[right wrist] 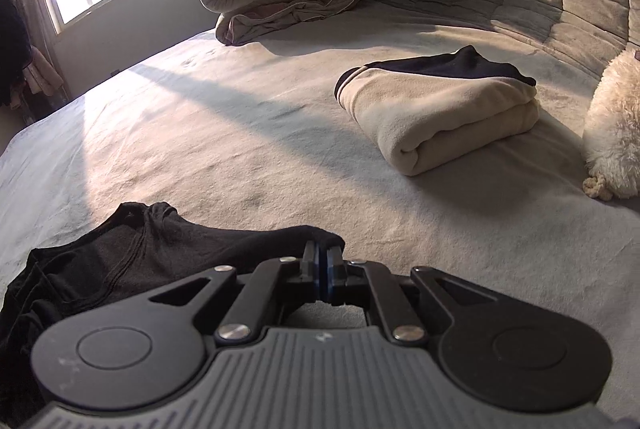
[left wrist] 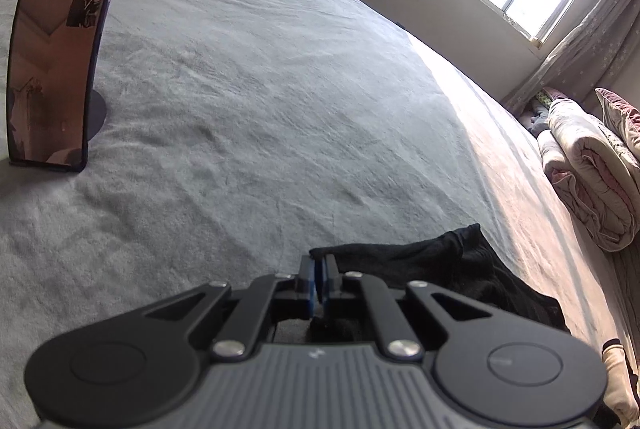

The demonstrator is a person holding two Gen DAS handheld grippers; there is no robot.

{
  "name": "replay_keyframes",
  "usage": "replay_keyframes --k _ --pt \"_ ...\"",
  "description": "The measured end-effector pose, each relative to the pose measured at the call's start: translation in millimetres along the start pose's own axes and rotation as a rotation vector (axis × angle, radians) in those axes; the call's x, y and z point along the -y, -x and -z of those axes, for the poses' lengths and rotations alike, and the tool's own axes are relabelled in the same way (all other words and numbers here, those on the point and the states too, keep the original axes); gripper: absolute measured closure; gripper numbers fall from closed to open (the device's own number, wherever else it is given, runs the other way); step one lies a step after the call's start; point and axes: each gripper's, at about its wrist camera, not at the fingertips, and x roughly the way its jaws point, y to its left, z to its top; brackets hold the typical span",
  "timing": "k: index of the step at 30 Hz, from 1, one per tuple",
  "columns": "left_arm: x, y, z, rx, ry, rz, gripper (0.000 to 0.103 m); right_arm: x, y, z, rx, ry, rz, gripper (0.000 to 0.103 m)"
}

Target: Fold clothes

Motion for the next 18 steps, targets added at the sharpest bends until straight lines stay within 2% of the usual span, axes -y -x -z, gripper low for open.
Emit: replay_keyframes --k 6,11,17,18 --pt "10.5 -25.5 -29.1 0.063 -0.150 -0.132 0.102 9.9 -26.4 -8.9 -0.018 0.061 0.065 0.099" --pt "13.8 -51.7 -58.6 0.083 -0.232 -0.191 0.102 9.7 -35.9 -15.6 -0.020 0.118 0.068 0.099" --pt "19.7 -87.2 -81.1 0.058 -0.300 -0.257 0.102 3.8 -48.9 -21.4 -0.065 0.184 0.006 0.096" --pt "20.1 -91.8 -81.6 0.045 -0.304 -0.251 0.102 3.1 -49.5 -22.6 -0.067 0.184 -0.008 0.090"
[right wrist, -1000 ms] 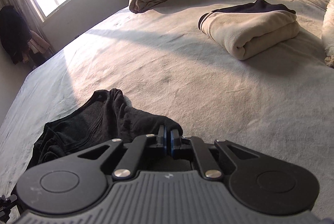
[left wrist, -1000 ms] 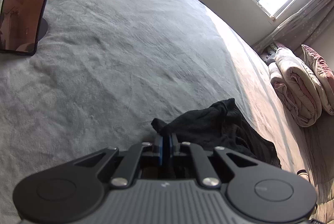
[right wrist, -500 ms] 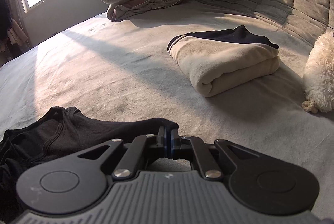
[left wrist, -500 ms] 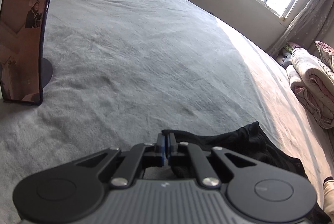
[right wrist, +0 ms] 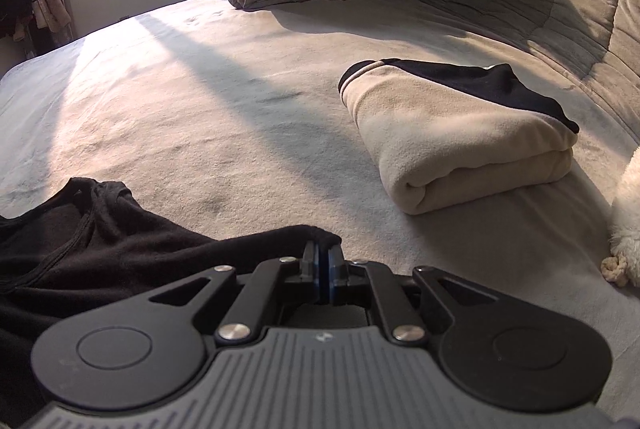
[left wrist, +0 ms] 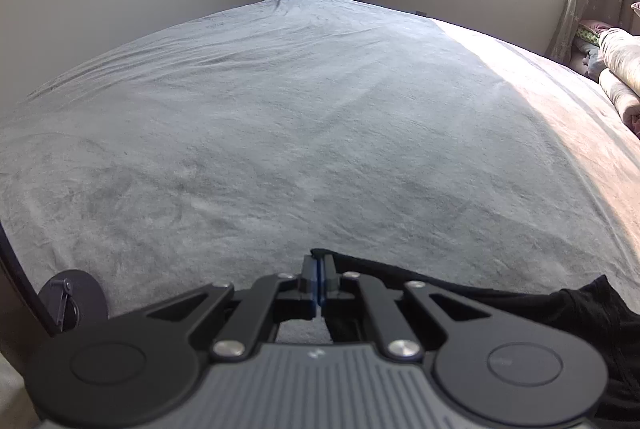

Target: Fold clothes

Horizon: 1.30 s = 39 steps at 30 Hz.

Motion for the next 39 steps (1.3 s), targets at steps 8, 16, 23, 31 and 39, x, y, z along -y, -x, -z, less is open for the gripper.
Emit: replay_keyframes --k 8,16,23,31,39 --pt "-15.9 -13.2 9.7 -0.091 0.095 0.100 0.075 -41.2 -2.5 -18.5 0.027 0.115 -0.131 0.063" --pt "-23.4 -15.8 18.5 -0.063 0.152 0.189 0.076 -156.4 -19.4 -23.1 -0.027 0.198 -0.472 0.063" --pt "-32.9 -19.1 16.9 -0.075 0.173 0.262 0.076 -250.7 -39.2 -20.4 -0.109 0.236 -0.648 0.066" --pt "-47.0 -33.2 11.4 -0.125 0.324 0.388 0.077 -303.6 -70.8 -18.1 -0.218 0.161 -0.727 0.074" --pt "-49.1 -41.3 11.4 -0.173 0.359 0.467 0.081 -317.6 -83.0 -16.4 -0.242 0.077 -0.764 0.079"
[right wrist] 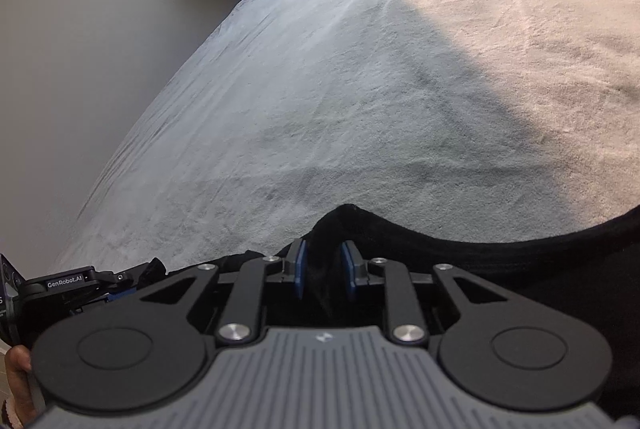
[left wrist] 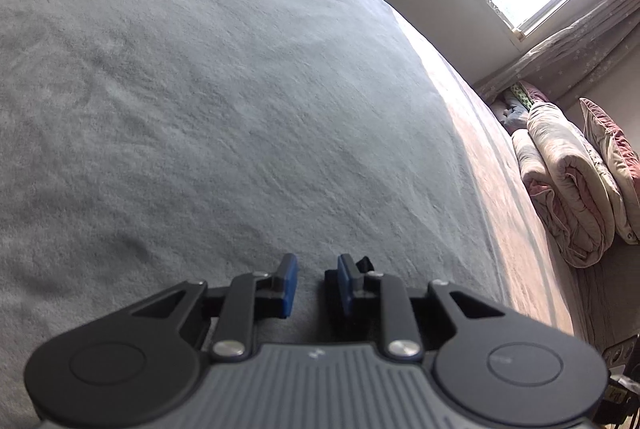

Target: Fold clothes

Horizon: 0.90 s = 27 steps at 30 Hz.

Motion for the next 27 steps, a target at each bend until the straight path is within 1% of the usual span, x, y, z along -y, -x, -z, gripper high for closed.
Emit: replay_keyframes --k 2,3,4,5,9,13,15,16,18,19,20,21,25,27 --pt "-2.7 -0.1 -0.7 -0.006 0.007 0.014 0.081 -1.5 -2.2 -1.1 0.007 -0.006 0.000 0.080" --pt "-4.2 0.3 -1.3 -0.007 0.012 0.018 0.081 -2.7 -2.0 -1.8 0.014 -0.005 0.000 0.085" --pt "-5.9 1.4 -2.3 -0.006 0.020 0.021 0.081 -4.3 -1.4 -3.1 0.026 0.005 0.009 0.094" --pt "-7.6 2.5 -3.2 -0.004 0.029 0.023 0.081 -5.6 -0.1 -5.2 0.045 0.014 0.023 0.100" --pt "-9.7 4.2 -4.9 -0.006 0.039 0.032 0.081 -6.3 5.6 -13.3 0.102 0.015 0.064 0.100" --pt "-9.0 3.2 -6.4 -0.011 0.057 0.048 0.081 -5.1 2.4 -19.1 0.114 0.043 0.138 0.100" --pt "-8.5 4.7 -7.7 -0.007 0.067 0.061 0.080 -3.7 4.0 -20.2 0.131 0.038 0.132 0.100" --pt "-7.7 5.3 -7.9 -0.004 0.065 0.059 0.079 -3.7 2.7 -20.1 0.125 0.044 0.142 0.100" --pt "-6.4 4.4 -8.3 -0.005 0.058 0.055 0.073 -4.5 -1.9 -18.8 0.104 0.063 0.170 0.100" --pt "-6.4 3.0 -7.9 -0.012 0.057 0.058 0.072 -5.1 -3.3 -17.2 0.097 0.072 0.181 0.099" --pt "-6.8 1.7 -7.4 -0.019 0.058 0.063 0.071 -5.6 -3.6 -15.8 0.094 0.076 0.187 0.094" --pt "-7.2 1.0 -7.2 -0.024 0.060 0.069 0.071 -5.4 -1.8 -14.9 0.097 0.072 0.182 0.091" --pt "-5.9 3.8 -6.6 -0.027 0.055 0.102 0.067 -2.1 7.1 -16.6 0.099 0.057 0.164 0.090" --pt "-2.8 5.7 -7.0 -0.019 0.045 0.115 0.062 -0.7 12.8 -19.1 0.104 0.057 0.164 0.087"
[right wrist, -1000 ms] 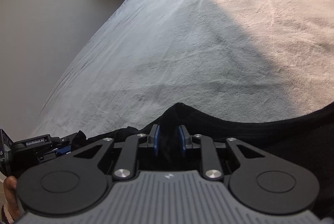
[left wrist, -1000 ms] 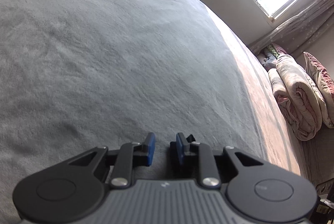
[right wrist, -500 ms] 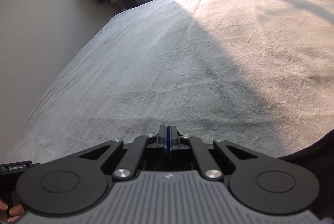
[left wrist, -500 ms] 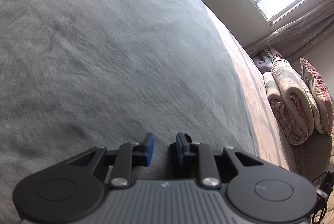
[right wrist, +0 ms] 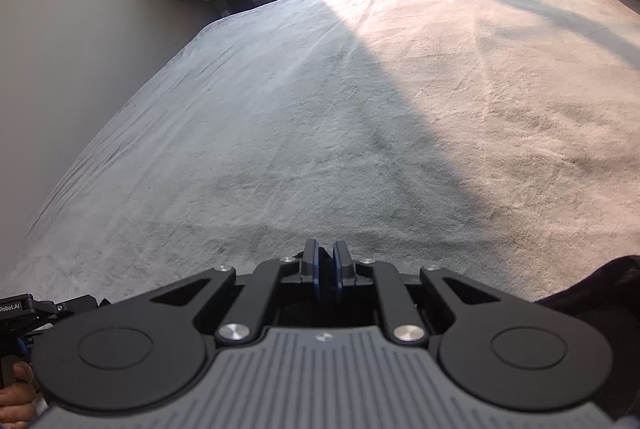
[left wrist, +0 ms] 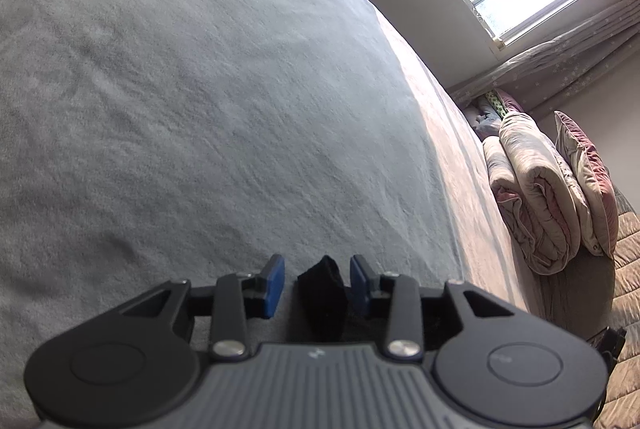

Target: Fold clothes

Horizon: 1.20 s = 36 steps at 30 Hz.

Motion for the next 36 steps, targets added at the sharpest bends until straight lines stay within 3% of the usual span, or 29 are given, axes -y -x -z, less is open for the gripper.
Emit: replay_keyframes --k 1,3,7,9,12,13,15,17,21,26,31,34,36 --pt "2.0 0.5 0.2 0.002 -0.007 0.003 0.061 1.0 1.4 -1.3 0.002 0.001 0.000 0.084" --pt "5.9 0.4 1.2 0.004 -0.024 -0.001 0.059 0.7 2.9 -1.9 0.012 0.011 0.001 0.063" --pt "12.0 -5.8 6.8 0.001 -0.079 -0.080 0.060 -6.7 -4.4 1.1 0.002 0.046 0.003 0.063" --pt "16.2 -8.2 9.1 0.003 -0.122 -0.135 0.066 -14.1 -12.2 5.2 -0.009 0.090 0.030 0.063" --pt "24.0 -10.8 12.2 0.013 -0.210 -0.227 0.093 -27.6 -20.1 14.4 0.001 0.191 0.079 0.063" --pt "26.5 -12.5 13.7 0.016 -0.250 -0.257 0.101 -32.5 -22.3 18.6 0.012 0.235 0.096 0.064" --pt "31.8 -14.4 17.0 0.036 -0.310 -0.300 0.102 -41.7 -26.9 25.5 0.025 0.325 0.120 0.086" --pt "37.6 -14.8 19.7 0.087 -0.346 -0.362 0.102 -50.5 -27.9 29.9 0.045 0.396 0.149 0.092" --pt "45.3 -14.2 19.8 0.187 -0.434 -0.456 0.102 -58.6 -19.4 21.6 0.134 0.433 0.193 0.094" --pt "62.9 -26.9 -7.8 0.264 -0.451 -0.454 0.102 -57.4 -17.2 -4.3 0.221 0.403 0.237 0.094" --pt "66.6 -55.1 -24.7 0.272 -0.466 -0.491 0.102 -55.3 -41.4 -12.4 0.209 0.404 0.244 0.094" --pt "54.2 -75.3 -20.0 0.257 -0.455 -0.516 0.102 -54.2 -60.1 -7.6 0.180 0.414 0.249 0.094" --pt "48.7 -81.4 -11.9 0.287 -0.479 -0.521 0.101 -51.8 -73.9 -1.0 0.149 0.428 0.270 0.094"
